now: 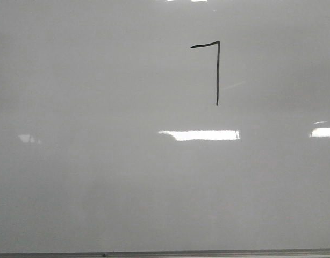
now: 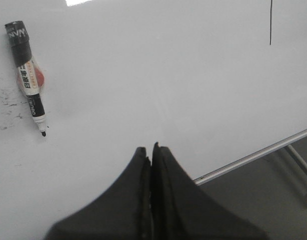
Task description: Write number 7 on whiteboard
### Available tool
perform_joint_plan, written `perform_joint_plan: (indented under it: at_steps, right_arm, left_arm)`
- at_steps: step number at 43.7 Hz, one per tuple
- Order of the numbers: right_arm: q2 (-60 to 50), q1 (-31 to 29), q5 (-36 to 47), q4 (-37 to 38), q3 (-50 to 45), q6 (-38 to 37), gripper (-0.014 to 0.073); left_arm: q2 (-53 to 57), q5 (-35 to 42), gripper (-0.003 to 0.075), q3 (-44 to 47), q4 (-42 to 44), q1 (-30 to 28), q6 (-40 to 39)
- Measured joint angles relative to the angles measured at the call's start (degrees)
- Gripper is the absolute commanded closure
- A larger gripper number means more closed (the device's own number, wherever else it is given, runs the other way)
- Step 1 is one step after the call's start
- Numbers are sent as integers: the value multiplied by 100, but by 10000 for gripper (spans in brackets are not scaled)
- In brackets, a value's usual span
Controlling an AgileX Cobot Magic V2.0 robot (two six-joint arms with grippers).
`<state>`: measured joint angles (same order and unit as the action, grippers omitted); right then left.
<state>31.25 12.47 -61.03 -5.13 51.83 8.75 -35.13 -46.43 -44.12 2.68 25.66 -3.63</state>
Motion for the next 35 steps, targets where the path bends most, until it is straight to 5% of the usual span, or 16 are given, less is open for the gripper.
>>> perform_joint_plan:
  at_steps: [14,21,35]
  right_arm:
    - [0,0,-11,0,0,0,663]
    - [0,0,-33,0,0,0,663]
    - [0,0,-42,-10,0,0,663]
  left_arm:
    - [135,70,741,81,-3,-15,0]
    - [579,355,741,368,-15,-493,0]
    - [2094,2180,741,2055,-4,-1697,0]
